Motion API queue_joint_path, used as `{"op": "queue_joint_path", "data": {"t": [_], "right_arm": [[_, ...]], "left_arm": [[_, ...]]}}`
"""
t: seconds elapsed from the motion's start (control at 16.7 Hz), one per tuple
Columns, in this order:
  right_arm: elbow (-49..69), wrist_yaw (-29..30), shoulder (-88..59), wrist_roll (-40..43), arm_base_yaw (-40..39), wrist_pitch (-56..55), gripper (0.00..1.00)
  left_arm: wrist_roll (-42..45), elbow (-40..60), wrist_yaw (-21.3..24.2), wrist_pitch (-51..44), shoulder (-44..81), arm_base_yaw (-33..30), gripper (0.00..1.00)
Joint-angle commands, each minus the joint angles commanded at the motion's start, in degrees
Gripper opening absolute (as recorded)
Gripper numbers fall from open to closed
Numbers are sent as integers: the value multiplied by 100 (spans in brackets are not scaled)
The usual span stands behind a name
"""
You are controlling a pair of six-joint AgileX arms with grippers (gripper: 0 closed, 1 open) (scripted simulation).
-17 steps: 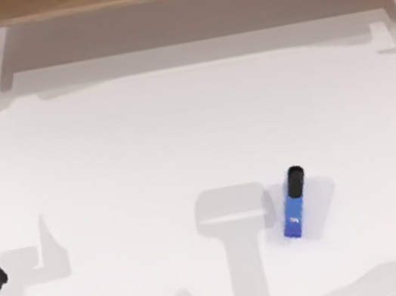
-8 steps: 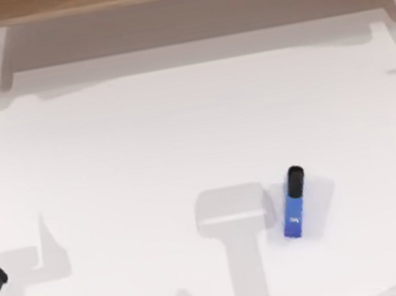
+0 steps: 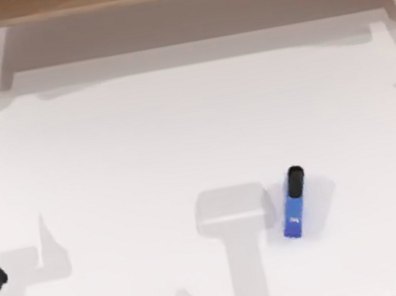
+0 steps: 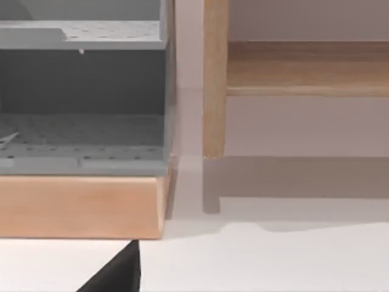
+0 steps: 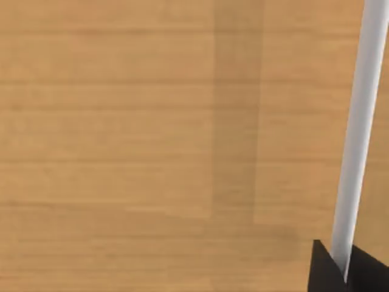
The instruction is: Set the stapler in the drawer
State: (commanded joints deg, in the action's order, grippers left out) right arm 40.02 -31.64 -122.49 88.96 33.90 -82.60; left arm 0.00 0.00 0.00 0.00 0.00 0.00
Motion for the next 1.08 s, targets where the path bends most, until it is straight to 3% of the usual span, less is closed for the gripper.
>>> {"op": "queue_joint_path", "data": {"t": [0.48,0.78,1.08], "right_arm": [[-1150,-658,401,-11,647,-739,0],[-1219,-702,434,-8,695,-793,0],[-1219,-702,434,-8,695,-793,38]], "left_arm": [[0,0,0,0,0,0,100],[0,0,0,0,0,0,100],[0,0,0,0,0,0,100]]}}
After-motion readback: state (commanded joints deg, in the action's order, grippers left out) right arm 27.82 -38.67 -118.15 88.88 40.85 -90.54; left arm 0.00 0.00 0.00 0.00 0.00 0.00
